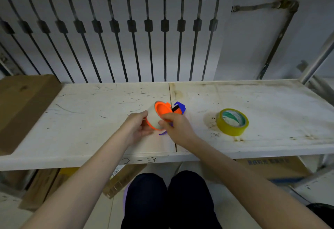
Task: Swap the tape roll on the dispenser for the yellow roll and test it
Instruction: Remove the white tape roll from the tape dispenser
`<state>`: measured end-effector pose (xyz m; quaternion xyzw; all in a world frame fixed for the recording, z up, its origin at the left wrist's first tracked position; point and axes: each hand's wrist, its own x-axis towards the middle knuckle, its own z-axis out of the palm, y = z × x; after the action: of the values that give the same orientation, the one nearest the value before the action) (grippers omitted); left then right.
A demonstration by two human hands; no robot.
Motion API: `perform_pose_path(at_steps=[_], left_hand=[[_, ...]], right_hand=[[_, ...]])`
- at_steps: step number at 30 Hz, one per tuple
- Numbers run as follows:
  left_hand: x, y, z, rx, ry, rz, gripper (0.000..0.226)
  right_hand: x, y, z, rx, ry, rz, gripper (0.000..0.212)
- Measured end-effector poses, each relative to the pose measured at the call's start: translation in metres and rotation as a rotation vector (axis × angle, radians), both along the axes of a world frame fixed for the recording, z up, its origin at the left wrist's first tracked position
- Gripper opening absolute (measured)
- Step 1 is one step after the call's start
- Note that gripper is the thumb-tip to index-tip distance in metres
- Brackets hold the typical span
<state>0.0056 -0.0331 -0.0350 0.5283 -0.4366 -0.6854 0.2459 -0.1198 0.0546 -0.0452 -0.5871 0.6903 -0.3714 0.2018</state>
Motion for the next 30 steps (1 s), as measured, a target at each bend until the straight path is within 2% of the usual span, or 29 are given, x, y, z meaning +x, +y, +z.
perform_pose_path(at_steps=[2,6,10,12,19,25,30], left_hand=[[-0.005,0.001,0.005,-0.038,0.092,0.017,0.033],[-0.008,0.007,0.014,-0.089,0.181,-0.021,0.037],[-0.011,0.017,0.017,-0.176,0.144,-0.083,0.012],[-0.012,0.019,0.017,-0.200,0.111,-0.086,0.007],[-0.015,0.026,0.016,-0.222,0.122,-0.111,0.012],[-0.016,0.026,0.015,-0.260,0.022,-0.125,0.010],[-0.024,0.031,0.011,-0.217,0.016,-0.011,0.012]], right_hand=[[-0.003,0.003,0.003,-0.007,-0.054,-0.001,0.020],[-0.007,0.011,-0.002,-0.051,-0.003,0.017,0.017],[-0.011,0.021,-0.006,-0.154,0.013,-0.082,0.013],[-0.010,0.026,-0.005,-0.184,0.000,-0.122,0.016],[-0.013,0.027,-0.002,-0.104,-0.149,-0.211,0.013],[-0.016,0.033,-0.005,-0.072,-0.129,-0.250,0.009],[-0.012,0.037,-0.004,-0.103,-0.071,-0.261,0.009]])
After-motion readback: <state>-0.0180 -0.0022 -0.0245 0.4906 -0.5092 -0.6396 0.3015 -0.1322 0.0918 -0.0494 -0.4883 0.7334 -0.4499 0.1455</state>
